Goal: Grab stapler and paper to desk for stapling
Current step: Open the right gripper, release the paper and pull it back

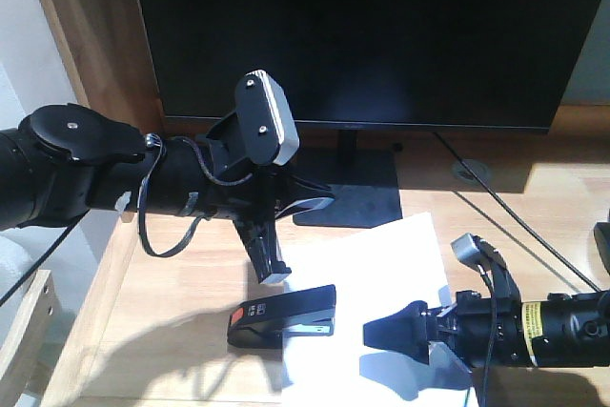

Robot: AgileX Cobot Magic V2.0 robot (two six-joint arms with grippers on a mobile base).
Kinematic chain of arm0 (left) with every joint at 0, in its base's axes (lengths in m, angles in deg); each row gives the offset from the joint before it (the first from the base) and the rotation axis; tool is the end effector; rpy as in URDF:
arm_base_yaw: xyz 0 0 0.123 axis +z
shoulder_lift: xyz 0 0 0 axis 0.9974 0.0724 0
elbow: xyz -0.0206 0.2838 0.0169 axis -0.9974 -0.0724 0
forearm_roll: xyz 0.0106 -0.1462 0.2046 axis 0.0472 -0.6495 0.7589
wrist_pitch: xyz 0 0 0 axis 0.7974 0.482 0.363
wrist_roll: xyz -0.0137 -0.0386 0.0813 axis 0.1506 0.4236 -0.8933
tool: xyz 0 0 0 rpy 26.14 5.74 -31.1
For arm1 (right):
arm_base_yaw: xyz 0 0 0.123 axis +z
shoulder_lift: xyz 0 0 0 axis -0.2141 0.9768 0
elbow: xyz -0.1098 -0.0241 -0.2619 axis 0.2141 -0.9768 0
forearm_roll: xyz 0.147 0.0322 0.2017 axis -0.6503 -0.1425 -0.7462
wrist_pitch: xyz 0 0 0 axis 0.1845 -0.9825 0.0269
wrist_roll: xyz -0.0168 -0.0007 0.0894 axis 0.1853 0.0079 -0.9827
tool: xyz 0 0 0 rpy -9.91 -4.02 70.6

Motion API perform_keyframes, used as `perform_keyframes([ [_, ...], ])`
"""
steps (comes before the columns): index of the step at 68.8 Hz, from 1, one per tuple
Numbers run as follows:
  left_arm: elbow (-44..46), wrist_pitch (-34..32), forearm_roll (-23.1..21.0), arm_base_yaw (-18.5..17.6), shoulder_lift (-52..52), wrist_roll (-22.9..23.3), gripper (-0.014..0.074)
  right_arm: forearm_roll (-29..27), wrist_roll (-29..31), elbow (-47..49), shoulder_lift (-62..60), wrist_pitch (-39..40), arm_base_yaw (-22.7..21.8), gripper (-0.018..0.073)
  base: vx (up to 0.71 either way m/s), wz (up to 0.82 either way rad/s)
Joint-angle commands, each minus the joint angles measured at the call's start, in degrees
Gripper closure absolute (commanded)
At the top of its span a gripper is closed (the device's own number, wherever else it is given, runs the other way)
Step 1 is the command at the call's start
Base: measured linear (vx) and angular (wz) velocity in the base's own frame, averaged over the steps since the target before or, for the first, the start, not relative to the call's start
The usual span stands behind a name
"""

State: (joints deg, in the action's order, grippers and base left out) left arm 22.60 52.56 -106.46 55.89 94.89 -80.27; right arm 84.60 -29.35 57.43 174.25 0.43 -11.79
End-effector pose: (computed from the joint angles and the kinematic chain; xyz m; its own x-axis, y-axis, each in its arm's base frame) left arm 0.2744 -0.2138 0.2843 0.0487 0.5228 -0.8511 0.9375 0.2701 0.2195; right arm 0.2208 0.0744 0.1196 -0.9243 0.0322 -0.3804 -0.2856 0.6030 0.7449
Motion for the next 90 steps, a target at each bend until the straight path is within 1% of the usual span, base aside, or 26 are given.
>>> perform_keyframes([
  [1,1.14,0.29,-2.45,-0.22,-2.43,0.56,0.0603,-1.33,1.01,0.86,-3.03,-0.52,-0.06,-0.0146,0.0,0.0],
  [12,1.14,0.29,-2.45,-0.22,-2.43,0.56,0.0603,-1.13,1.14,0.86,-8.42,-8.98,-0.06,-0.0139,0.0,0.0],
  [26,1.14,0.29,-2.45,-0.22,-2.43,0.56,0.0603,0.8,1.14,0.86,-18.5,-22.81,-0.06,-0.0117,0.0,0.0],
  [34,1.14,0.29,-2.45,-0.22,-2.43,0.56,0.0603,0.99,1.14,0.86,-24.37,-29.29,-0.06,-0.0078,0.0,0.0],
  [41,1.14,0.29,-2.45,-0.22,-2.43,0.56,0.0603,0.99,1.14,0.86,-29.8,-35.14,-0.06,-0.0009,0.0,0.0],
  [45,1.14,0.29,-2.45,-0.22,-2.43,0.56,0.0603,0.99,1.14,0.86,-32.71,-37.97,-0.06,0.0051,0.0,0.0],
  [52,1.14,0.29,-2.45,-0.22,-2.43,0.56,0.0603,0.99,1.14,0.86,-37.27,-41.64,-0.06,0.0199,0.0,0.0],
  [64,1.14,0.29,-2.45,-0.22,-2.43,0.56,0.0603,0.99,1.14,0.86,-44.1,-45.1,-0.06,0.0576,0.0,0.0],
  [75,1.14,0.07,-2.58,-0.22,-2.31,0.25,0.0603,0.99,1.09,0.86,-49.16,-46.49,-0.06,0.057,0.0,0.0],
  [82,1.14,0.01,-5.04,-0.22,-2.04,0.54,0.0603,0.99,1.09,0.86,-51.88,-47.52,-0.06,0.0568,0.0,0.0],
  [87,1.14,-0.93,-4.98,-0.22,-2.04,2.87,0.0603,0.99,1.09,0.86,-53.94,-48.18,-0.06,0.0566,0.0,0.0],
  [90,1.14,-2.54,-4.91,-0.22,-2.31,5.82,0.0603,0.99,1.09,0.86,-55.11,-48.82,-0.06,0.0566,0.0,0.0],
])
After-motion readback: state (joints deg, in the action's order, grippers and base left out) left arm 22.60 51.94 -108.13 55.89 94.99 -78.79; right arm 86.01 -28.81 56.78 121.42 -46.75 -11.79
